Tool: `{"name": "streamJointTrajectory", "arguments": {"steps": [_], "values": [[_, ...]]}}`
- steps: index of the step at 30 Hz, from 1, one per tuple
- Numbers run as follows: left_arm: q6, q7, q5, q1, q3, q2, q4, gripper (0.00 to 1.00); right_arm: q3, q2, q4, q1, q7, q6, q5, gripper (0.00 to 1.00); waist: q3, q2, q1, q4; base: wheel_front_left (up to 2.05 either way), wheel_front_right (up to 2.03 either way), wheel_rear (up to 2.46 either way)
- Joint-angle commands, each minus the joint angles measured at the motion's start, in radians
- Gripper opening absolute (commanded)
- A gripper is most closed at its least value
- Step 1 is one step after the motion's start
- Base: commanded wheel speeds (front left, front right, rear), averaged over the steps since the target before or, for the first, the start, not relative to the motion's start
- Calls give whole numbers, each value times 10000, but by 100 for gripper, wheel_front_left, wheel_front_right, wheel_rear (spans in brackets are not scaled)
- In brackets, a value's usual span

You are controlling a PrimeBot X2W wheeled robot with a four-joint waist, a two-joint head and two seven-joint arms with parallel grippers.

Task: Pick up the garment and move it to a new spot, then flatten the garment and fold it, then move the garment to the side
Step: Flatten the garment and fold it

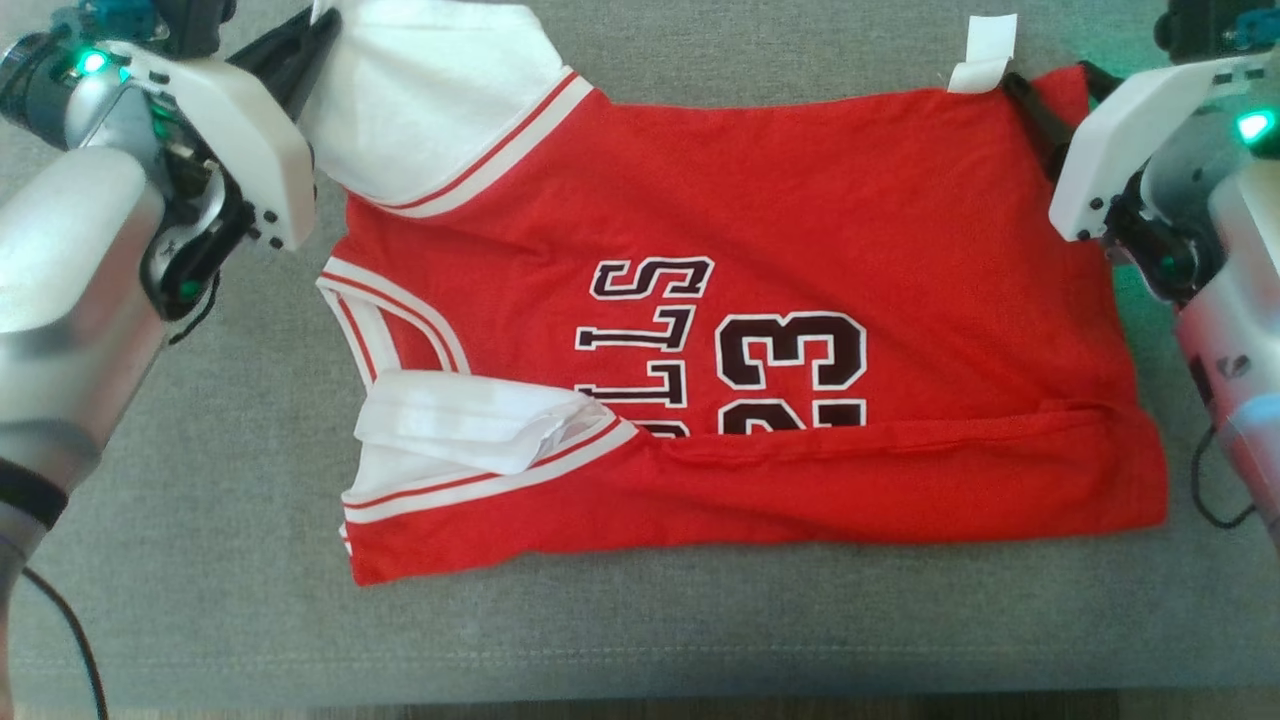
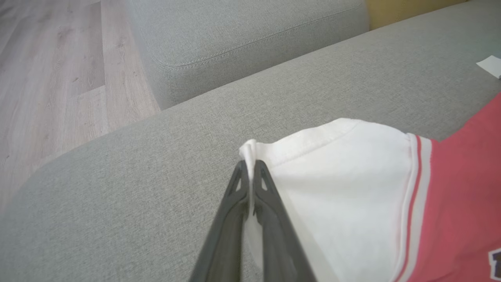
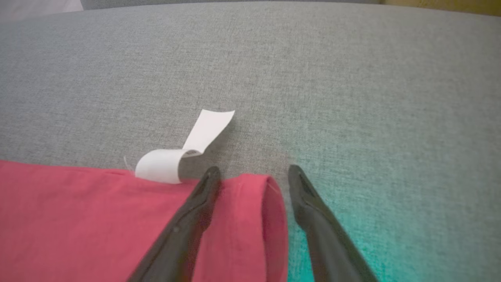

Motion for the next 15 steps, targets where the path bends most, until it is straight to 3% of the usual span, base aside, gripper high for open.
{"name": "streamJointTrajectory", "arguments": {"steps": [1,15], "values": [[-2,-118,-92,-614,345,390,-42,0,212,38,-129,-250,25,-9,72,0,22,0,0,-11,0,0,0],[-2,-644,101,-1680,481,59,1336,0,-94,42,577,-1367,-1841,-9,-423,0,442,0,0,-281,0,0,0]]}}
